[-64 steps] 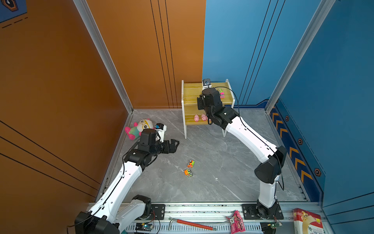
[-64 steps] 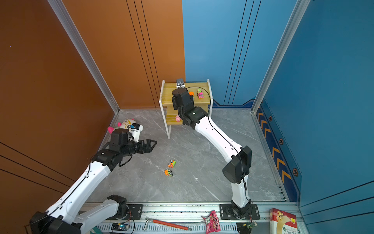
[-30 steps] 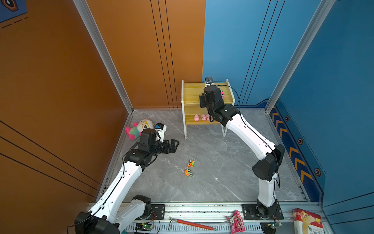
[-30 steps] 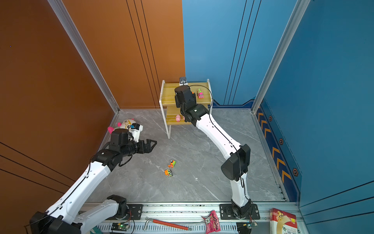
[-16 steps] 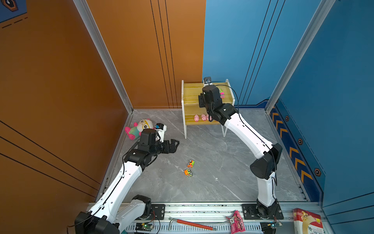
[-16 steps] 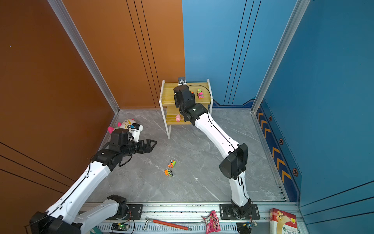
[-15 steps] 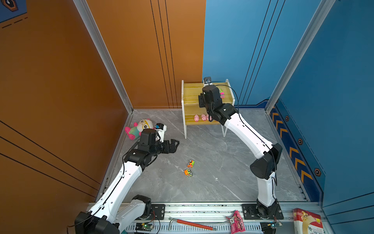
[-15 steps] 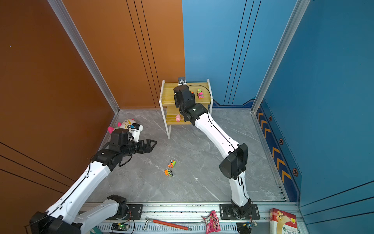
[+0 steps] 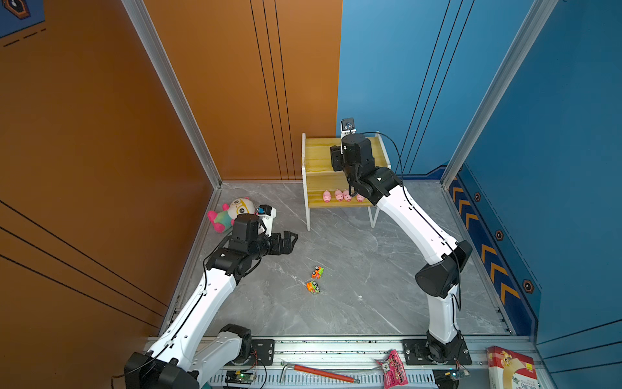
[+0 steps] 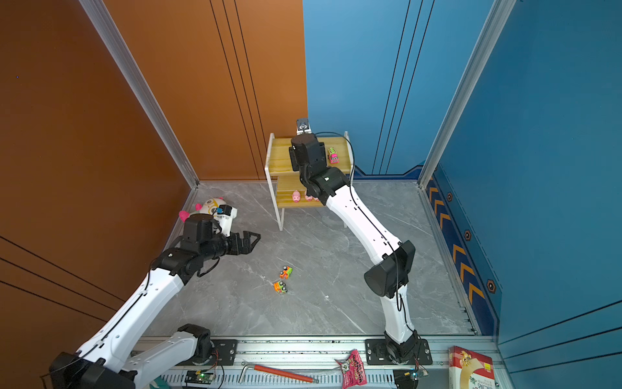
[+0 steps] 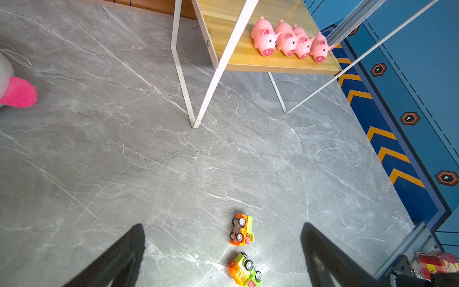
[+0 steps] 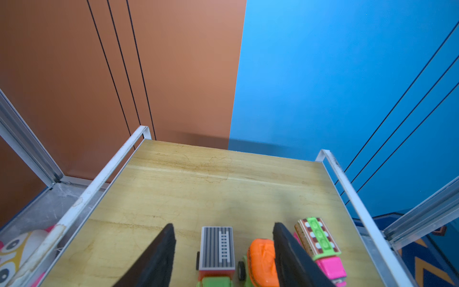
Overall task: Organize plastic toys on shelves
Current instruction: Place the plastic toy on the shelf, then move the plastic toy to the center of the table.
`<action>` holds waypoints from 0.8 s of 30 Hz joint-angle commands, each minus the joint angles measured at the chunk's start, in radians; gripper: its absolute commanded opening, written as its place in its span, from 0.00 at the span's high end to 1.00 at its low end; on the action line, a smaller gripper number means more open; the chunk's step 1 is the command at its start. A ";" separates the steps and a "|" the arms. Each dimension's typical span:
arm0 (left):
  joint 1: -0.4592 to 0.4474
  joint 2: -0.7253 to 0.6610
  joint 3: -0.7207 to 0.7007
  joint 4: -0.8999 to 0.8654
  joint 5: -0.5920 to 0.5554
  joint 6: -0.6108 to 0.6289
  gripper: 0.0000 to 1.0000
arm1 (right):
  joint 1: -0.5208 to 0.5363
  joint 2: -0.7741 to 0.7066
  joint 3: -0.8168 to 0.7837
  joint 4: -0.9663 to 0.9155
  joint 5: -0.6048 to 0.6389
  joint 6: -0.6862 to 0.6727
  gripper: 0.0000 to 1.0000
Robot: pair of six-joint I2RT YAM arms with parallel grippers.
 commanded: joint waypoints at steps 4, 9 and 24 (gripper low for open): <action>0.013 -0.001 -0.012 0.002 -0.023 0.006 0.00 | 0.056 -0.230 -0.169 0.068 0.005 -0.039 0.19; 0.010 0.012 -0.008 -0.021 -0.074 0.011 0.02 | 0.117 -0.492 -0.574 0.142 0.028 0.018 0.14; -0.021 0.097 0.007 -0.061 -0.131 0.035 0.02 | 0.318 -0.779 -1.422 0.230 -0.246 0.288 0.25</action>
